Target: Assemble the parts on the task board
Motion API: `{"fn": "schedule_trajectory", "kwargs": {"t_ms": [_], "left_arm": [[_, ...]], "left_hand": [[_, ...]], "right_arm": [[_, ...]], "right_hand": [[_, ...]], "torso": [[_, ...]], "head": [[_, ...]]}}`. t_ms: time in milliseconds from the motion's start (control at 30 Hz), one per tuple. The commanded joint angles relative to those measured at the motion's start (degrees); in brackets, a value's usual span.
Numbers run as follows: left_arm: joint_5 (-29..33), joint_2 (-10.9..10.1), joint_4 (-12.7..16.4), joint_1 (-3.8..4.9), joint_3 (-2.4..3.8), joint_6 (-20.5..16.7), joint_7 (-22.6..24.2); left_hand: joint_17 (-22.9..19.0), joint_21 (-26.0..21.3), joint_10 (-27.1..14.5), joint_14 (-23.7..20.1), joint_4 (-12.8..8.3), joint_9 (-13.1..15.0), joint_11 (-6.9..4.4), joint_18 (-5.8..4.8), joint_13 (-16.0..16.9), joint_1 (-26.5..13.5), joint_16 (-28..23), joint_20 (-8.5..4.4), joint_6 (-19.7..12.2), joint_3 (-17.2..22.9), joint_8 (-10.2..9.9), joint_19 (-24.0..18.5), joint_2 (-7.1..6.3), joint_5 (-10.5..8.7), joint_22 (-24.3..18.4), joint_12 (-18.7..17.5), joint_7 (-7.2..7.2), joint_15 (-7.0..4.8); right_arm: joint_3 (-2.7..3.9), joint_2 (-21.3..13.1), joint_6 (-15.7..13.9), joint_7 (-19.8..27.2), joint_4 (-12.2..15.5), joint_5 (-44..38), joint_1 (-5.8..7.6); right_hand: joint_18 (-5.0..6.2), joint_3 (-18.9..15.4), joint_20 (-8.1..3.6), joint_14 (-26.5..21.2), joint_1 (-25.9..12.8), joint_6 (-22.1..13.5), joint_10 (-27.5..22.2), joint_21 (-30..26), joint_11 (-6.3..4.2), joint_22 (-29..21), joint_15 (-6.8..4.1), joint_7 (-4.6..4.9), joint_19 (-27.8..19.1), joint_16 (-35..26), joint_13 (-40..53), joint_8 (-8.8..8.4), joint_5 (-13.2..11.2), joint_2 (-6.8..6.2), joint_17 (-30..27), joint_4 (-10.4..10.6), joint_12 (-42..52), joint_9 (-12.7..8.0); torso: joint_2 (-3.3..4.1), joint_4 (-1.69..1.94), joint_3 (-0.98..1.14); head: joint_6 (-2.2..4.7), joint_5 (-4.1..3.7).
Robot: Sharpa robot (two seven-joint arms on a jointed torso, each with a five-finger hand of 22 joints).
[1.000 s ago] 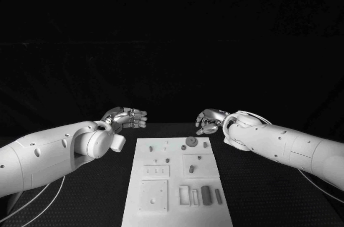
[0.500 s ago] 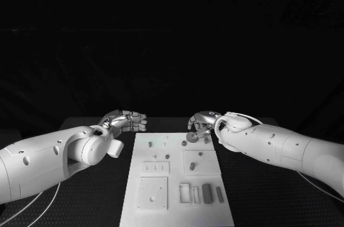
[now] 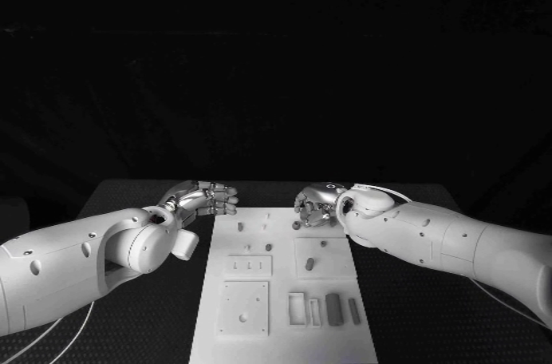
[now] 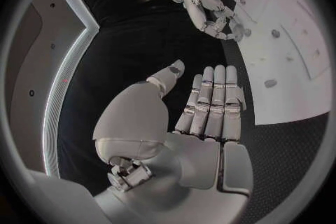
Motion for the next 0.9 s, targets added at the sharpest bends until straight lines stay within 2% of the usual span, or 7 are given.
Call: {"fn": "schedule_trajectory", "kwargs": {"t_ms": [33, 67, 333, 467, 600, 900], "left_arm": [[-0.4, -0.2, 0.4, 0.04, 0.04, 0.6, 0.7], [-0.4, -0.3, 0.5, 0.04, 0.04, 0.6, 0.7], [-0.2, -0.5, 0.8, 0.05, 0.04, 0.6, 0.6], [-0.2, -0.7, 1.0, 0.06, 0.05, 0.5, 0.5], [-0.2, -0.6, 1.0, 0.06, 0.05, 0.6, 0.5], [-0.2, -0.8, 1.1, 0.06, 0.05, 0.6, 0.4]], "left_hand": [[0.1, -0.3, 0.2, 0.2, -0.3, -0.1, 0.07, -0.73, -0.1, -0.7, -0.2, 0.08, 0.2, 0.0, -0.3, 0.2, -0.02, 0.09, -0.1, -0.3, 0.39, 0.34], [0.1, -0.3, 0.2, 0.2, -0.3, -0.1, 0.07, -0.73, -0.1, -0.7, -0.2, 0.08, 0.2, 0.0, -0.3, 0.2, -0.02, 0.09, -0.1, -0.3, 0.39, 0.34], [0.1, -0.3, 0.2, 0.2, -0.3, -0.1, 0.08, -0.73, -0.1, -0.9, -0.3, 0.1, 0.2, 0.0, -0.3, 0.2, -0.05, 0.09, -0.1, -0.4, 0.39, 0.36], [0.1, -0.3, 0.2, 0.2, -0.3, -0.1, 0.08, -0.72, -0.1, -0.9, -0.4, 0.11, 0.2, 0.0, -0.3, 0.2, -0.04, 0.09, -0.1, -0.4, 0.39, 0.37], [0.1, -0.3, 0.2, 0.2, -0.4, -0.1, 0.08, -0.72, -0.1, -0.9, -0.4, 0.11, 0.2, 0.1, -0.4, 0.2, -0.05, 0.09, -0.1, -0.4, 0.39, 0.37], [0.1, -0.4, 0.3, 0.2, -0.4, -0.2, 0.09, -0.71, -0.2, -1.1, -0.4, 0.13, 0.2, 0.1, -0.4, 0.2, -0.08, 0.09, -0.1, -0.5, 0.41, 0.37]], "right_arm": [[0.02, 0.2, 0.8, 0.0, -0.2, -1.2, -0.2], [0.02, 0.2, 0.8, -0.1, -0.4, -1.3, -0.24], [0.02, 0.6, 0.6, -0.2, -1.0, -1.8, -0.65], [0.02, 0.8, 0.4, -0.3, -1.1, -1.8, -0.79], [0.02, 1.0, 0.3, -0.3, -1.2, -1.8, -0.88], [0.02, 1.1, 0.3, -0.5, -1.8, -2.0, -1.17]], "right_hand": [[2.26, 0.5, -0.29, 0.1, -0.6, 0.1, 0.0, 0.3, 0.0, 1.5, -0.02, 0.34, -0.1, 0.3, 0.1, -0.27, 0.3, 0.31, 0.0, 0.0, 0.4, 0.1], [2.26, 0.6, -0.31, 0.1, -0.5, 0.1, 0.0, 0.3, 0.0, 1.5, -0.03, 0.34, -0.2, 0.3, 0.1, -0.28, 0.3, 0.37, 0.0, 0.0, 0.4, 0.1], [2.26, 0.9, -0.41, 0.0, -0.4, 0.2, 0.0, 1.1, 0.01, 1.5, -0.02, 0.35, -0.4, 0.8, 0.3, -0.29, 0.3, 0.65, -0.1, 0.0, 0.7, 0.3], [2.26, 0.9, -0.45, 0.0, -0.4, 0.3, 0.0, 1.4, 0.01, 1.5, -0.01, 0.35, -0.5, 1.0, 0.3, -0.28, 0.3, 0.77, -0.2, 0.0, 0.8, 0.3], [2.26, 1.0, -0.45, -0.1, -0.5, 0.3, 0.0, 1.5, 0.03, 1.5, 0.0, 0.37, -0.6, 1.1, 0.3, -0.32, 0.3, 0.88, -0.2, 0.1, 0.9, 0.4], [2.26, 1.2, -0.44, -0.3, -0.7, 0.7, -0.1, 1.9, 0.11, 1.4, 0.08, 0.46, -0.9, 1.3, 0.3, -0.19, 0.3, 1.31, -0.4, 0.0, 0.9, 0.6]], "torso": [[0.69, 0.27, -0.23], [0.79, 0.42, -0.35], [1.53, 0.74, -0.45], [1.86, 0.79, -0.46], [2.1, 0.77, -0.44], [2.34, 0.8, -0.49]], "head": [[0.05, -0.16], [0.09, -0.28], [0.3, -0.53], [0.58, -0.26], [0.64, -0.34], [0.44, -0.37]]}}
